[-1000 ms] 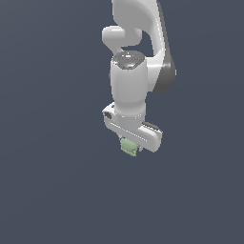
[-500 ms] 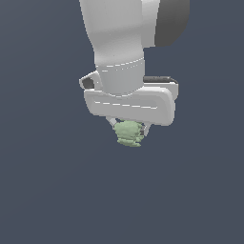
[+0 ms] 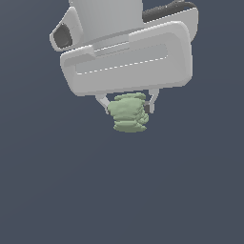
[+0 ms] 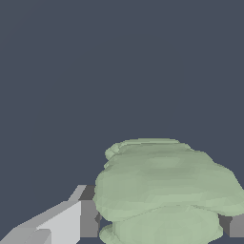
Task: Pick up the object and move it to a goal position.
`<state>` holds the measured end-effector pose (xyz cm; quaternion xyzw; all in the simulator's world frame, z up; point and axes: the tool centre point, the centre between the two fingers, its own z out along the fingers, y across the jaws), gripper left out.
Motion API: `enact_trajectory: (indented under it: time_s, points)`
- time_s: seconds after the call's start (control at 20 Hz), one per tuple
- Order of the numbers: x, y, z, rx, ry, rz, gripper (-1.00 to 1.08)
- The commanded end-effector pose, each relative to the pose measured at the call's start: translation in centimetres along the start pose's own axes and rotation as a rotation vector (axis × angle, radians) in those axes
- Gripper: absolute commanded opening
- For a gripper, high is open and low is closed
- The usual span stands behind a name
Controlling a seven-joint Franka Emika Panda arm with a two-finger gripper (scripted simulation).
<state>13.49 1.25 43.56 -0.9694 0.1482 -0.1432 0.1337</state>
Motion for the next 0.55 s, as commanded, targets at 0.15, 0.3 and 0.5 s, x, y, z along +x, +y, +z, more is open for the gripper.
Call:
enact_trajectory:
  time_s: [0.15,0.3,0.5]
  points:
    - [0.9,-0.6,-2.0,0.022,0.005,-0.032,-1.0]
    - [1.1,-0.8,-2.4,0.027,0.007,-0.04,-1.0]
    - [1.3,-0.8,-2.6,0.029,0.007,-0.042,-1.0]
